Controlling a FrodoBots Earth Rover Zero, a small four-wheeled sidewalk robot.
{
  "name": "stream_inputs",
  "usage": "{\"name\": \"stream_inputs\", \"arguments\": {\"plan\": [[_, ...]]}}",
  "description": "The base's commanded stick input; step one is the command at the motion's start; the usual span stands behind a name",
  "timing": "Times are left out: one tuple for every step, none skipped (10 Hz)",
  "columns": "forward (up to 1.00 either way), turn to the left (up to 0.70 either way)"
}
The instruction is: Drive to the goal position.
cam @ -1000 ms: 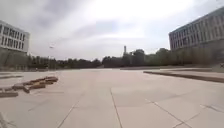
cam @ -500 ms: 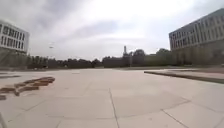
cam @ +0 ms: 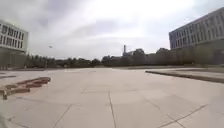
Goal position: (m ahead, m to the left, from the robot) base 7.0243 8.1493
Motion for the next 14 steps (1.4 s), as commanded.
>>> {"name": "stream_inputs", "arguments": {"plan": [[0.70,0.00],[0.70,0.00],[0.70,0.00],[0.70,0.00],[0.70,0.00],[0.70,0.00],[0.70,0.00],[0.70,0.00],[0.70,0.00],[0.70,0.00],[0.70,0.00],[0.70,0.00],[0.70,0.33],[0.70,0.34]]}}
